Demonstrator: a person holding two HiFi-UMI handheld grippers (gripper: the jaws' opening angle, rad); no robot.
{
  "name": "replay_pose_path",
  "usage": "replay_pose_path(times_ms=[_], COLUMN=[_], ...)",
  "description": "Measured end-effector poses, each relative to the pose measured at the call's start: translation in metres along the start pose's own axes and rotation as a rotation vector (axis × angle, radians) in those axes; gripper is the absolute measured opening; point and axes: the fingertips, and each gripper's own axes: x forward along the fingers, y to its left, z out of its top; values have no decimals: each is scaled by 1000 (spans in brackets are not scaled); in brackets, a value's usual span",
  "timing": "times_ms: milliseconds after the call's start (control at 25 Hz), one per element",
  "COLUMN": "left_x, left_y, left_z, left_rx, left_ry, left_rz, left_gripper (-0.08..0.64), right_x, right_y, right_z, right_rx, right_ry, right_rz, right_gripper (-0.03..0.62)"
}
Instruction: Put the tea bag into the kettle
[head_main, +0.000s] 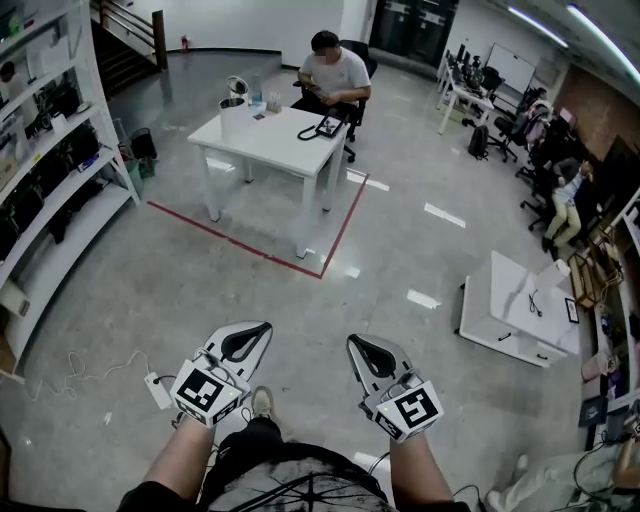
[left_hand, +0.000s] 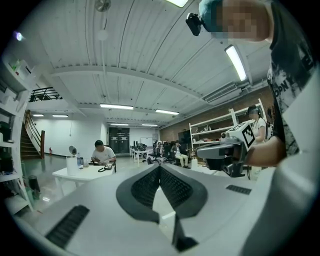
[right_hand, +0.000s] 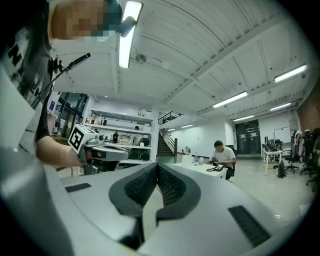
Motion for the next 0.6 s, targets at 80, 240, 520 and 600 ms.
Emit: replay_pose_path(times_ms=[80, 240, 520, 600], left_x=[2, 13, 40, 49], left_y=[9, 38, 123, 148], left_z=[-3, -7, -9, -9], left_rx=[-5, -9, -7, -5], left_ry=[1, -7, -10, -7], left_rz=[3, 9, 0, -13], left_gripper=[9, 9, 9, 9], right_x=[12, 44, 135, 163], right_y=[-3, -15, -37, -44], right_z=[-2, -7, -2, 0], right_rx=[-4, -8, -39, -47], right_ry=[5, 9, 1, 1], right_rz=[1, 7, 16, 16], right_gripper=[11, 9, 11, 9])
